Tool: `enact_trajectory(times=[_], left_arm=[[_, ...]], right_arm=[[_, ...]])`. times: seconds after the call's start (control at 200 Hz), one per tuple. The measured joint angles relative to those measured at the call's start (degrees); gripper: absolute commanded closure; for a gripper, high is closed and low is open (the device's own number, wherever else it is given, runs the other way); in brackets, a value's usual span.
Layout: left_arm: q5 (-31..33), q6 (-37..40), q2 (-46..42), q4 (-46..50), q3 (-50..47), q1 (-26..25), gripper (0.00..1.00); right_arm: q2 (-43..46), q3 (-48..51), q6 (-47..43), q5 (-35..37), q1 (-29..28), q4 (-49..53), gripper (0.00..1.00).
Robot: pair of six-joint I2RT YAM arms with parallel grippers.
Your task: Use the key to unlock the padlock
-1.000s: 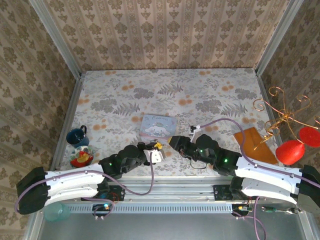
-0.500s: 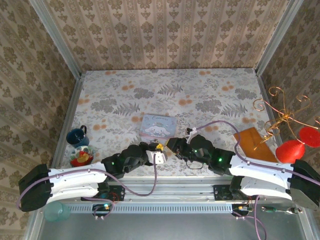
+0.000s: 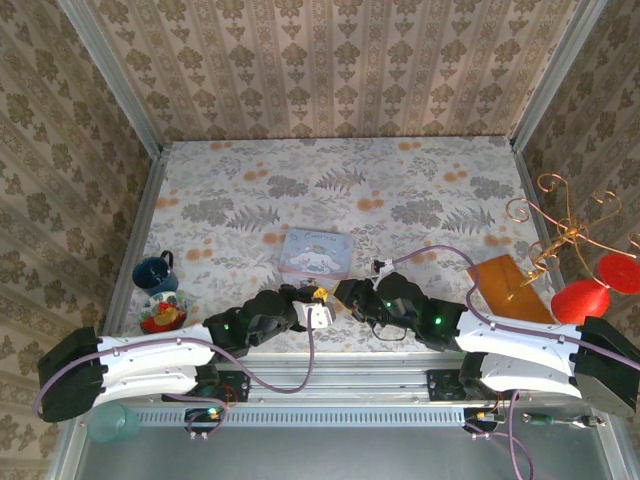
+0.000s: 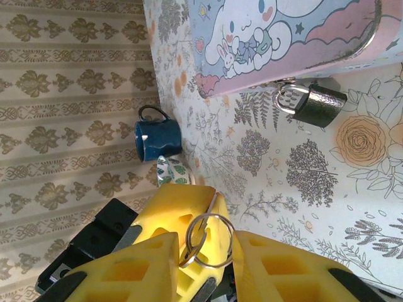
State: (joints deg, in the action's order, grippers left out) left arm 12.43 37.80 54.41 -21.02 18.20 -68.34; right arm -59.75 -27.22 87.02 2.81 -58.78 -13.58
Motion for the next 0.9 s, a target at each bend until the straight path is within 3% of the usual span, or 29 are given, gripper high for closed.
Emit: enact_trajectory(times=[0.235, 0.77, 0.9], left_arm=[[-0.4, 0.0, 0.6, -0.2, 0.0, -0.3, 1.0], [0.1, 0.0, 1.6, -0.2, 0.0, -0.7, 1.0], [0.5, -0.3, 1.4, -0.2, 0.0, -0.7, 0.81]], right_arm=[[-0.1, 0.0, 0.0, 0.2, 0.0, 0.0, 0.74], [-1.5, 0.0, 0.2, 0.4, 0.0, -0.4, 0.98], [-1.5, 0.3, 0.0, 0.8, 0.0, -0.9, 1.0]])
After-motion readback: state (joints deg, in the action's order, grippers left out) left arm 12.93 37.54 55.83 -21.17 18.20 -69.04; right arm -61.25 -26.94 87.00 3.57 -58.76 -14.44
